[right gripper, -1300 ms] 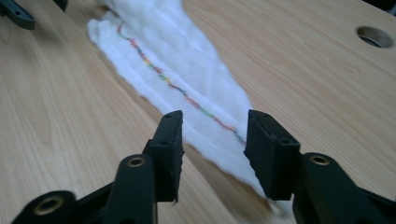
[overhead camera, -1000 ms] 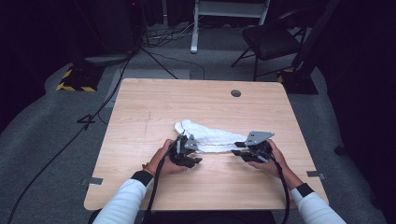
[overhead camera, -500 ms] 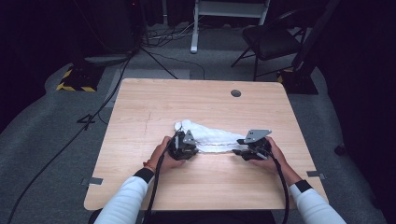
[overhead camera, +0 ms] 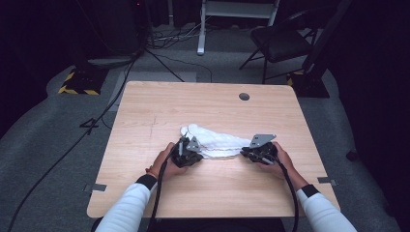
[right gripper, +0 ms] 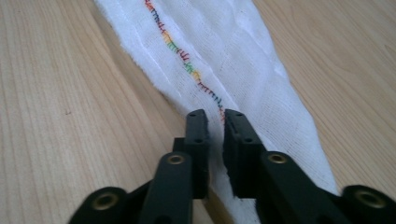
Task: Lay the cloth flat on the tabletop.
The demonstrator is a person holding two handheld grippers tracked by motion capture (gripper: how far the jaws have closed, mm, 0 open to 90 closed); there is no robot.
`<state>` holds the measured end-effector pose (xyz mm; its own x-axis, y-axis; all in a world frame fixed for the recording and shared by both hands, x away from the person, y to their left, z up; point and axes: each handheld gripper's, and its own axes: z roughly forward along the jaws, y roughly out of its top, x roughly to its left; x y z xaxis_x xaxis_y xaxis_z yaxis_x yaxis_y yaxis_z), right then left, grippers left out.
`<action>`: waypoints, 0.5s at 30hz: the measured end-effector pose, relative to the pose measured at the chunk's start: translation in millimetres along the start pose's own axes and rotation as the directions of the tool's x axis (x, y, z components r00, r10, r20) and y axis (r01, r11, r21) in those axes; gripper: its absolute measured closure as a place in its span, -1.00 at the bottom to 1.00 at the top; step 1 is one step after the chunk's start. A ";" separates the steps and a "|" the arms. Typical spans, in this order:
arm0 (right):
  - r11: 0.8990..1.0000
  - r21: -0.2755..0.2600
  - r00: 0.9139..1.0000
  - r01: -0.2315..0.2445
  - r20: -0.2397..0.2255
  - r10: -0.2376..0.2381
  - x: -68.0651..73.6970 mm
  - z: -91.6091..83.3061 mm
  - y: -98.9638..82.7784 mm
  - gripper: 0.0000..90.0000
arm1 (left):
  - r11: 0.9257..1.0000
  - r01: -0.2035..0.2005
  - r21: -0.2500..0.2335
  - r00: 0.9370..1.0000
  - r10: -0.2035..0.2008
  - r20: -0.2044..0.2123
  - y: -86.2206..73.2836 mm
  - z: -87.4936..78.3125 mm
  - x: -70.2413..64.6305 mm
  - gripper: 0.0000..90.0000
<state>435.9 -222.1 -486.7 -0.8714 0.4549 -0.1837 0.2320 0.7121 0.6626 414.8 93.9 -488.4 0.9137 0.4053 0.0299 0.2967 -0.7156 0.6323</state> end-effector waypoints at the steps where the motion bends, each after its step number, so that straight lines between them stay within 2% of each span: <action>1: 1.000 0.000 1.000 0.000 -0.005 0.000 -1.6 -2.4 -2.0 0.97 | 1.000 0.000 -0.002 1.000 0.000 0.008 -1.2 -2.0 -2.3 1.00; 4: 1.000 0.003 1.000 -0.003 -0.008 0.003 -2.7 -5.0 -4.3 0.97 | 1.000 -0.006 -0.010 1.000 0.007 0.012 -1.9 -5.2 -5.2 1.00; 7: 1.000 0.022 1.000 -0.004 -0.008 0.005 -5.0 -14.2 -11.7 0.98 | 0.999 -0.016 -0.042 1.000 0.016 -0.006 -3.4 -17.0 -8.5 1.00; 10: 0.999 0.031 1.000 -0.015 -0.006 0.015 -9.0 -19.7 -16.9 0.98 | 0.999 -0.017 -0.050 1.000 0.015 -0.025 -4.4 -22.3 -7.0 0.99; 11: 0.999 0.039 1.000 -0.028 0.005 0.027 -14.2 -24.8 -22.2 0.98 | 0.998 -0.001 -0.059 0.999 -0.002 -0.041 -5.5 -25.5 -4.2 0.96; 12: 0.999 0.039 1.000 -0.028 0.005 0.027 -14.2 -24.8 -22.2 0.98 | 0.998 -0.001 -0.059 0.999 -0.002 -0.041 -5.5 -25.5 -4.2 0.95; 15: 0.997 0.044 0.997 -0.058 0.045 0.056 -22.8 -30.8 -28.9 0.94 | 0.996 0.029 -0.079 0.997 -0.035 -0.073 -6.8 -28.8 2.6 0.85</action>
<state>435.8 -269.6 -479.2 -0.8365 0.5180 -0.1788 0.3014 0.7074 0.6393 407.2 116.2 -470.3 0.8801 0.4705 0.0638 0.3005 -0.6561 0.6923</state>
